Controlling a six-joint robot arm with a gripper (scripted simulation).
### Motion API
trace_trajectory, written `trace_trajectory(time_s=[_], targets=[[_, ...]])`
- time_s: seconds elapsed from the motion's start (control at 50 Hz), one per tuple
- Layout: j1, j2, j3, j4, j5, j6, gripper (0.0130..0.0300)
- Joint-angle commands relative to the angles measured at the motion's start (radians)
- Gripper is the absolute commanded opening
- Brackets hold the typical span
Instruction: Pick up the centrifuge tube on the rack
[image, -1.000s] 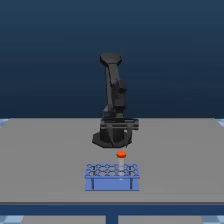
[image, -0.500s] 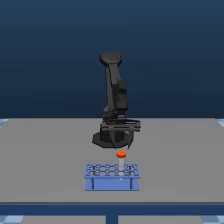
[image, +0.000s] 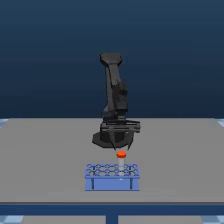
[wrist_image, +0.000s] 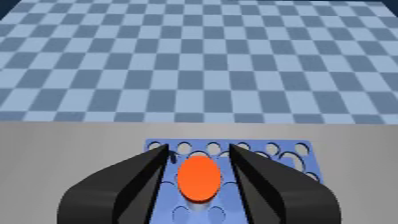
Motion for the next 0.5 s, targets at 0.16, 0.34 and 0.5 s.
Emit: trace_trajectory(time_s=[0.16, 0.34, 0.5], targets=[[0.000, 0.014, 0.007, -0.093, -0.013, 0.104, 0.0300], [0.000, 0.023, 0.014, -0.160, -0.023, 0.172, 0.0300], [0.000, 0.037, 0.023, -0.243, -0.038, 0.256, 0.0300]])
